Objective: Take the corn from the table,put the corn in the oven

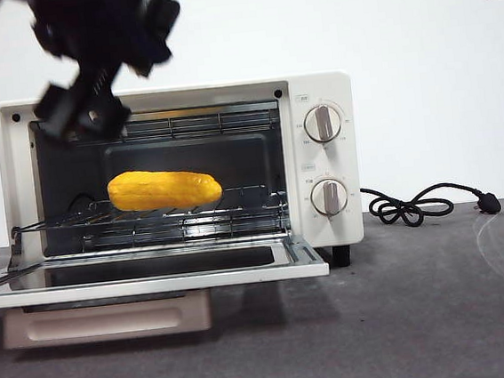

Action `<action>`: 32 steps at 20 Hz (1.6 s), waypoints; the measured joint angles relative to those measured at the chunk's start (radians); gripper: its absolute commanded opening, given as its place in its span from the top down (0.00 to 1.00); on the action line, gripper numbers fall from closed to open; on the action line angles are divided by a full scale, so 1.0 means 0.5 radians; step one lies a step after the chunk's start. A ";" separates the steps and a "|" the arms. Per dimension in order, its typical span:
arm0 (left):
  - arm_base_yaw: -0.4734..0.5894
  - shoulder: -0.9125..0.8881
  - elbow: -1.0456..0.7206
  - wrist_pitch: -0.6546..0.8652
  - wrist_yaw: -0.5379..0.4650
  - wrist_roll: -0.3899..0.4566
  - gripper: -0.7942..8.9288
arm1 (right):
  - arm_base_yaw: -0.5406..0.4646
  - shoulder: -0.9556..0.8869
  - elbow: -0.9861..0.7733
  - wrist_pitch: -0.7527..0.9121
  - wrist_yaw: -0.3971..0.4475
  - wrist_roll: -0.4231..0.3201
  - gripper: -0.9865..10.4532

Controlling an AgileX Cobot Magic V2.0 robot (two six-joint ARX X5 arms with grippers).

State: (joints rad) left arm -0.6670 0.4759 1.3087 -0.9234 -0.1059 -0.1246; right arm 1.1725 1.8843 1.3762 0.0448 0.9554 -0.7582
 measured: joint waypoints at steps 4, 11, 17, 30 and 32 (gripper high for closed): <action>0.000 0.000 0.000 0.000 -0.001 0.000 0.92 | 0.085 -0.131 0.000 -0.108 0.014 0.050 0.61; 0.000 0.030 0.000 -0.015 -0.244 0.056 0.92 | 0.314 -0.458 0.000 -0.533 0.005 0.280 0.61; 0.000 0.225 0.000 -0.115 -0.588 0.160 0.92 | 0.491 -0.774 0.000 -1.044 0.008 0.594 0.61; 0.017 1.003 -0.001 -0.423 -0.829 0.236 0.93 | 0.583 -1.308 0.000 -2.214 -0.009 1.531 0.92; 0.048 1.108 -0.003 -0.444 -0.807 0.243 0.93 | 0.581 -1.354 0.000 -2.311 -0.011 1.648 0.92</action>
State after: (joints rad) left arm -0.6430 1.0298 1.3071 -1.1454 -0.5095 -0.0032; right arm 1.4628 1.2072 1.3762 -1.1107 0.9501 0.0658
